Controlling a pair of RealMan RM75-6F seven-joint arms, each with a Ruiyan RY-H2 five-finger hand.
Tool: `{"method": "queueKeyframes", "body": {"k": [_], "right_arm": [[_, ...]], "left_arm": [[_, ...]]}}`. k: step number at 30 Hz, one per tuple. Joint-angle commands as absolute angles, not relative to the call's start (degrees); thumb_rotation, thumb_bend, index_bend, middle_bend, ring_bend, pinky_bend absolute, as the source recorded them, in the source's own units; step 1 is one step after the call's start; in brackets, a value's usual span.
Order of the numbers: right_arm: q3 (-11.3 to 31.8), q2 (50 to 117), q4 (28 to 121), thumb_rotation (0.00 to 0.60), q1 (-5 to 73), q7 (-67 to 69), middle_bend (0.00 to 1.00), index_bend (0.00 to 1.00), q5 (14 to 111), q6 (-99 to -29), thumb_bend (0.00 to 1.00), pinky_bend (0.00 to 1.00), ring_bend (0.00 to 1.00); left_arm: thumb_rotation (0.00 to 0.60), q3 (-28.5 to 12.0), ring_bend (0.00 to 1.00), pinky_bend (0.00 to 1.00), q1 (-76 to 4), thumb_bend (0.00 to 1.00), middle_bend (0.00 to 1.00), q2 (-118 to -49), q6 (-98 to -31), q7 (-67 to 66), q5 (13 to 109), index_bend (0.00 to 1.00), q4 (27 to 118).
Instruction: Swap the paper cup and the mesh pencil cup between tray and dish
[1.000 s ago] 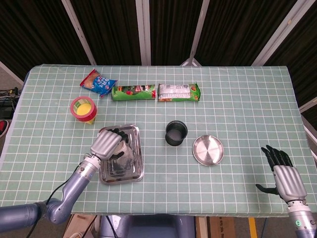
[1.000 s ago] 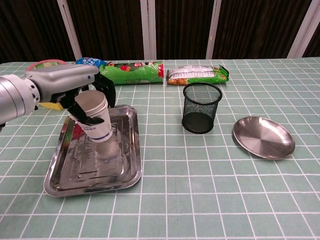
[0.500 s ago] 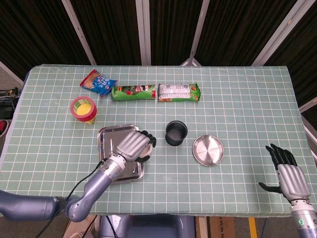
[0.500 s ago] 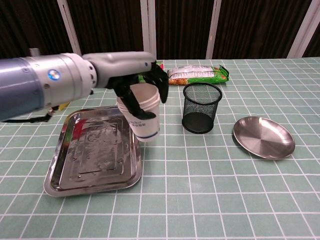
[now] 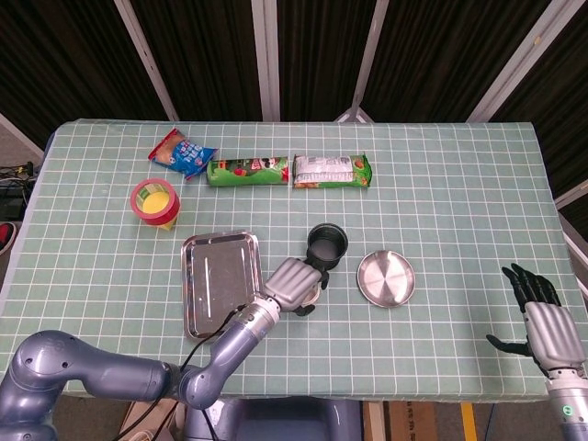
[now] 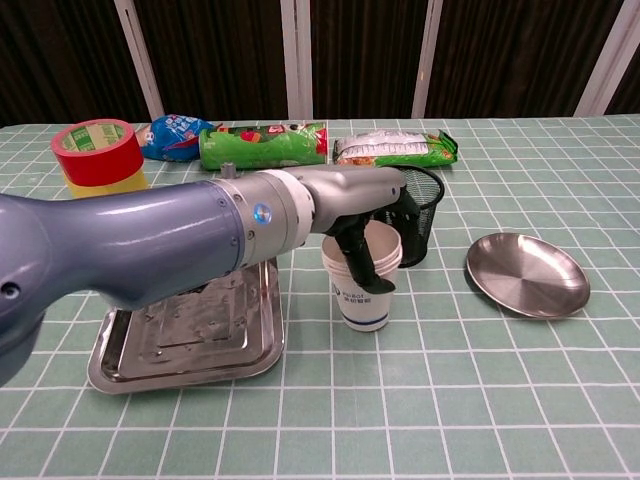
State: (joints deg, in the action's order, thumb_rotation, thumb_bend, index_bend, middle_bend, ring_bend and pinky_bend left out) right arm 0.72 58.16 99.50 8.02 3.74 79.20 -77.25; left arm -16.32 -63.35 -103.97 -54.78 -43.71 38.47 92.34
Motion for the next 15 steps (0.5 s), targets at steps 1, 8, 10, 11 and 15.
{"method": "queueKeyframes", "body": {"k": [1, 8, 10, 11, 15], "right_arm": [[0.55, 57.79, 99.31, 0.6, 8.04, 4.18, 0.0, 0.03, 79.66, -76.78, 0.0, 0.0, 0.0], [0.8, 57.56, 99.25, 0.6, 7.91, 4.15, 0.0, 0.03, 79.49, -76.38, 0.0, 0.0, 0.0], [0.96, 57.54, 99.33, 0.6, 7.74, 3.91, 0.0, 0.03, 79.36, -76.59, 0.0, 0.0, 0.0], [1.01, 57.51, 99.4, 0.6, 7.67, 3.87, 0.0, 0.03, 79.3, -76.66, 0.0, 0.0, 0.0], [1.25, 57.3, 99.78, 0.6, 7.4, 3.83, 0.0, 0.03, 79.07, -76.87, 0.0, 0.0, 0.0]], "left_arm": [[0.6, -16.05, 0.04, 0.21, -63.76, 0.23, 0.11, -104.11, -55.09, -43.69, 38.63, 0.31, 92.2], [0.6, -15.73, 0.0, 0.17, -64.55, 0.11, 0.04, -102.42, -55.61, -44.13, 38.5, 0.27, 95.38], [0.6, -15.49, 0.0, 0.19, -64.61, 0.11, 0.04, -101.68, -56.43, -44.29, 39.33, 0.26, 96.98], [0.6, -15.37, 0.0, 0.21, -64.59, 0.11, 0.05, -101.41, -56.75, -44.38, 39.56, 0.26, 97.54], [0.6, -14.51, 0.03, 0.27, -64.06, 0.11, 0.07, -99.48, -58.82, -45.02, 40.52, 0.26, 101.29]]}}
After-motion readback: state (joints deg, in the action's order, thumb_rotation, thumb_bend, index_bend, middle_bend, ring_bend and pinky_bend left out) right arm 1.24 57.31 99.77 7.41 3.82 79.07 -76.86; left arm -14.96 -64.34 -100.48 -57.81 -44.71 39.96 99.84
